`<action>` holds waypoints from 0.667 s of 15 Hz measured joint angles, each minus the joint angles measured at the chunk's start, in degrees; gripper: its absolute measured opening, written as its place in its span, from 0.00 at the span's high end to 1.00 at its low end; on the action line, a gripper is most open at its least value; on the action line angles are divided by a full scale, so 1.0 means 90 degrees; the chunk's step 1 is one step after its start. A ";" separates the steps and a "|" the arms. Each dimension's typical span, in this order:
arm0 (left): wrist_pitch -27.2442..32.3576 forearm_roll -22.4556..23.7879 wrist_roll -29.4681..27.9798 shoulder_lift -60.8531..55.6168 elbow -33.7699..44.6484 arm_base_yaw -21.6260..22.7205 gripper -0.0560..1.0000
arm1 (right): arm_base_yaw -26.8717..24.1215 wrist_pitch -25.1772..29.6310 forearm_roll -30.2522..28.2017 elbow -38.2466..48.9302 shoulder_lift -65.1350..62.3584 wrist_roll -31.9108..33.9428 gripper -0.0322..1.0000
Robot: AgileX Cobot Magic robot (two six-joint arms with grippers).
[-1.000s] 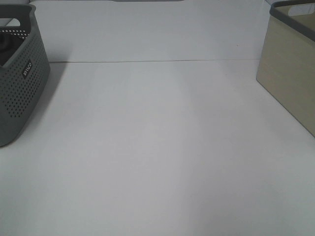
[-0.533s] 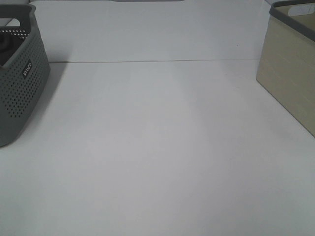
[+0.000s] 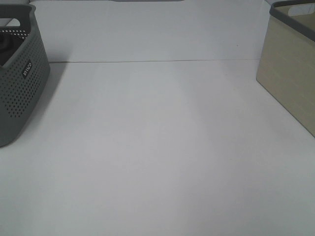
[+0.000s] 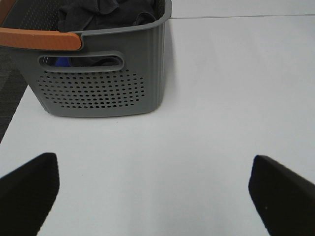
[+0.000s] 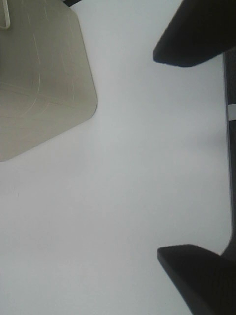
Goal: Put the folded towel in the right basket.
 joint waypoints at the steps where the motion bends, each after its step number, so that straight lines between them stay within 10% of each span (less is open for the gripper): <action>1: 0.0000 0.0000 0.0000 0.0000 0.0000 0.0000 0.01 | 0.0000 -0.0013 0.0000 0.0006 0.0000 0.0013 0.05; 10: 0.0000 0.0000 0.0000 0.0000 0.0000 0.0000 0.01 | 0.0000 0.0032 0.0006 0.0115 0.0000 0.0025 0.05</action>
